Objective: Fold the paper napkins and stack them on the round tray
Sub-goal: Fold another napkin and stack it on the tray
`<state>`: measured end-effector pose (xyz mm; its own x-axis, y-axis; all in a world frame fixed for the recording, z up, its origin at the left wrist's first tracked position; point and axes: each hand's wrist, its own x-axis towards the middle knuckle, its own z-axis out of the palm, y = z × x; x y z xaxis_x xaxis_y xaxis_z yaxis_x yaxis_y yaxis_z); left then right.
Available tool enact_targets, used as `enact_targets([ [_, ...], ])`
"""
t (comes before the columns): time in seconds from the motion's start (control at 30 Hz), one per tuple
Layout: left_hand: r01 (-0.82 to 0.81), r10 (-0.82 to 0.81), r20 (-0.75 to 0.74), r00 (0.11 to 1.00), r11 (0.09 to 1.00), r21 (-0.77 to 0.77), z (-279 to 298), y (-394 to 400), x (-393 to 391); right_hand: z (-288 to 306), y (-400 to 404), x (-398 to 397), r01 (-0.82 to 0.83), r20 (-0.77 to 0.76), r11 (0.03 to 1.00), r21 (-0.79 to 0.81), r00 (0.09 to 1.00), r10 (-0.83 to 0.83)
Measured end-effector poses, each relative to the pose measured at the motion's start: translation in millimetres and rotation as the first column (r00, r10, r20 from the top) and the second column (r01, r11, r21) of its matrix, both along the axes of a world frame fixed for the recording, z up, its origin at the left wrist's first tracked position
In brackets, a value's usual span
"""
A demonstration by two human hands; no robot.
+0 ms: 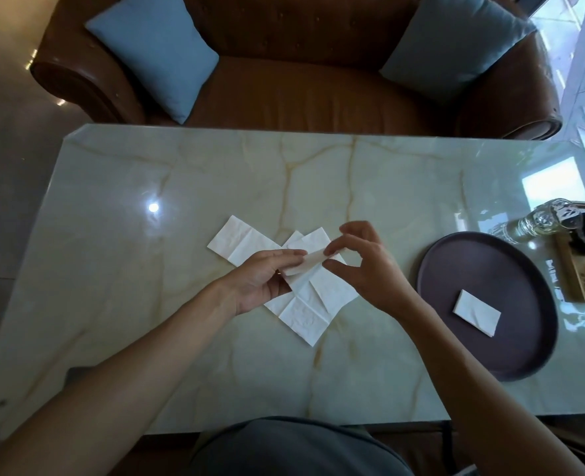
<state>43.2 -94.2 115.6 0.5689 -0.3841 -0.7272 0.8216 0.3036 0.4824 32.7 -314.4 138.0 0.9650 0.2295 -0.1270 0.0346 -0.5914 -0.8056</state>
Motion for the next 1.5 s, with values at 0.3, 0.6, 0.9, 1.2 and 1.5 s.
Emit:
enact_targets([
  [0.3,0.3,-0.442,0.327,0.835,0.865,0.402,15.0,5.3,7.9,16.3,-7.6,28.4,-0.081,-0.221,0.994,-0.072,0.973,0.064],
  [0.6,0.175,-0.43,0.522,0.736,0.867,0.467,12.1,5.5,6.4,11.8,-12.4,41.1,-0.045,-0.312,0.99,0.133,0.946,0.085],
  [0.9,-0.017,-0.124,0.489,0.863,0.961,0.274,-2.4,8.1,-2.2,-11.1,-12.2,18.7,0.307,-0.562,0.862,0.402,0.826,-0.032],
  [1.2,0.082,-0.196,0.411,0.89,0.957,0.277,0.6,7.4,-2.4,-6.6,-4.6,20.3,0.101,-0.441,0.942,0.319,0.896,0.053],
  [1.5,0.047,-0.243,0.466,0.851,0.919,0.393,4.9,-14.4,13.7,3.0,-9.2,29.3,0.055,-0.405,0.972,0.227,0.913,0.043],
])
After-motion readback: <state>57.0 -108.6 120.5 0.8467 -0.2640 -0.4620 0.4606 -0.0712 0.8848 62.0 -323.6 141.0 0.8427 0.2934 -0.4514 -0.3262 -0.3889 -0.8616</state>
